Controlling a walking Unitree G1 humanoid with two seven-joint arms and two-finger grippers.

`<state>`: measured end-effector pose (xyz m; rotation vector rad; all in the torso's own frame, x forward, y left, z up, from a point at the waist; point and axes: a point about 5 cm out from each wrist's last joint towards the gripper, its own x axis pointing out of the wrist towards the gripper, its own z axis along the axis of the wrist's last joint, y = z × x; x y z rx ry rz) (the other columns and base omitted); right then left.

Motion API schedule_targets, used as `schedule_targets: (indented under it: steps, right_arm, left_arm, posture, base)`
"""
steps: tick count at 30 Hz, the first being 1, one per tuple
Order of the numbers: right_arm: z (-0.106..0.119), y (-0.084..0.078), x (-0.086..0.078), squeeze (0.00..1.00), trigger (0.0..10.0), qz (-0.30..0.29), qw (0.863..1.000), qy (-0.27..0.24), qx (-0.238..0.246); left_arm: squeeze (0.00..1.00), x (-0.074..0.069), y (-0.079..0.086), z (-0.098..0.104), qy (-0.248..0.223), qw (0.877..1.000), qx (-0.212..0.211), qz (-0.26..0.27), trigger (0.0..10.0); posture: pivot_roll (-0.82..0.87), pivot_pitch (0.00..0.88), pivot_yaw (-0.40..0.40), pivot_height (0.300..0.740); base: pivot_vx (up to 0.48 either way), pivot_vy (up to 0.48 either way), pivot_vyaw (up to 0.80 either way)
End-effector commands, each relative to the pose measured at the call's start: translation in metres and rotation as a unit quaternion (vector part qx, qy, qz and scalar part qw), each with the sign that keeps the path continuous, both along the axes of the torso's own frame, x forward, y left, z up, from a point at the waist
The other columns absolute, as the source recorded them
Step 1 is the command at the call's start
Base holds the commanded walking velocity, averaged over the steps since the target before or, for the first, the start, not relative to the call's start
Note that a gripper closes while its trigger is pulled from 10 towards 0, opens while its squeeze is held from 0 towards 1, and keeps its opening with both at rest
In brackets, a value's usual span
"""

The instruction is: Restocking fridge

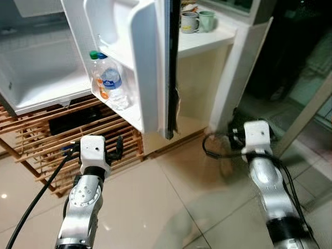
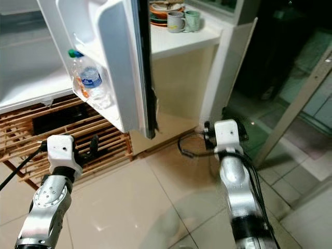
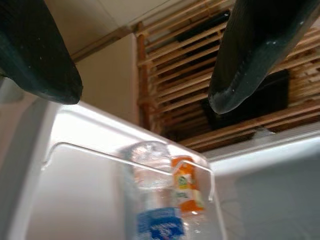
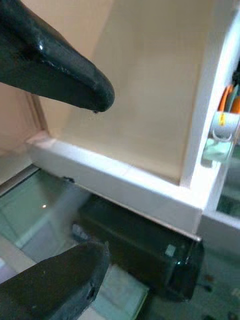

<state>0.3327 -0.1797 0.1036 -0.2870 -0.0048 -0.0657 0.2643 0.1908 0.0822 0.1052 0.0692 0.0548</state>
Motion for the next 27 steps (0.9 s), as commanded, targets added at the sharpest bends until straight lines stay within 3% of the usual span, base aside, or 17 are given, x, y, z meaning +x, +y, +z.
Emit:
schedule_targets:
  steps: [1, 6, 8, 10, 15, 18, 19, 20, 25, 27]
  right_arm:
    - [-0.004, 0.001, 0.006, 0.0, 10.0, -0.011, 1.0, 0.018, 0.002]
    - [0.011, 0.015, 0.034, 0.0, 10.0, -0.02, 0.999, 0.03, 0.009]
    - [0.017, 0.019, 0.039, 0.0, 10.0, -0.018, 0.999, 0.026, 0.008]
    - [0.026, 0.027, 0.048, 0.0, 10.0, -0.015, 1.0, 0.021, 0.002]
    - [0.035, 0.036, 0.058, 0.0, 10.0, -0.008, 0.999, 0.031, 0.009]
    - [0.041, 0.043, 0.061, 0.0, 10.0, 0.008, 0.999, 0.03, 0.024]
    - [0.048, 0.055, 0.065, 0.0, 10.0, 0.042, 0.997, 0.026, 0.056]
    - [0.048, 0.055, 0.065, 0.0, 10.0, 0.042, 0.997, 0.026, 0.056]
    - [0.06, 0.092, 0.064, 0.0, 10.0, 0.133, 0.983, 0.009, 0.127]
    - [0.06, 0.096, 0.064, 0.0, 10.0, 0.141, 0.981, 0.008, 0.133]
  left_arm:
    - [0.0, 0.002, 0.003, 0.006, -0.011, 1.0, 0.006, 0.005, 10.0]
    - [0.0, -0.01, -0.004, 0.009, -0.019, 0.999, 0.026, -0.029, 10.0]
    - [0.0, -0.014, -0.006, 0.008, -0.018, 0.999, 0.029, -0.038, 10.0]
    - [0.0, -0.028, -0.009, 0.006, -0.01, 0.998, 0.031, -0.055, 10.0]
    - [0.0, -0.045, -0.006, -0.001, 0.017, 0.998, 0.032, -0.042, 10.0]
    - [0.0, -0.048, -0.006, -0.001, 0.019, 0.998, 0.031, -0.042, 10.0]
    - [0.0, -0.048, -0.007, 0.001, 0.017, 0.998, 0.033, -0.046, 10.0]
    - [0.0, -0.048, -0.007, 0.001, 0.017, 0.998, 0.033, -0.046, 10.0]
    - [0.0, -0.042, -0.024, 0.008, -0.009, 0.995, 0.039, -0.09, 10.0]
    - [0.0, -0.042, -0.026, 0.008, -0.01, 0.995, 0.039, -0.096, 10.0]
  posture:
    - [-0.08, 0.0, 0.02, 0.74]
    - [-0.02, 0.0, 0.009, 0.74]
    - [-0.01, 0.0, 0.005, 0.74]
    - [0.02, 0.0, -0.003, 0.74]
    - [0.05, 0.01, -0.018, 0.74]
    - [0.05, 0.014, -0.021, 0.74]
    - [0.05, 0.019, -0.025, 0.74]
    - [0.05, 0.019, -0.025, 0.74]
    - [0.05, 0.01, -0.034, 0.74]
    - [0.05, 0.007, -0.035, 0.74]
  base:
    - [0.0, 0.0, 0.0]
    - [0.0, 0.0, 0.0]
    - [0.0, 0.0, 0.0]
    - [0.0, 0.0, 0.0]
    - [0.0, 0.0, 0.0]
    - [0.0, 0.0, 0.0]
    - [0.0, 0.0, 0.0]
    - [0.0, 0.0, 0.0]
    - [0.0, 0.0, 0.0]
    - [0.0, 0.0, 0.0]
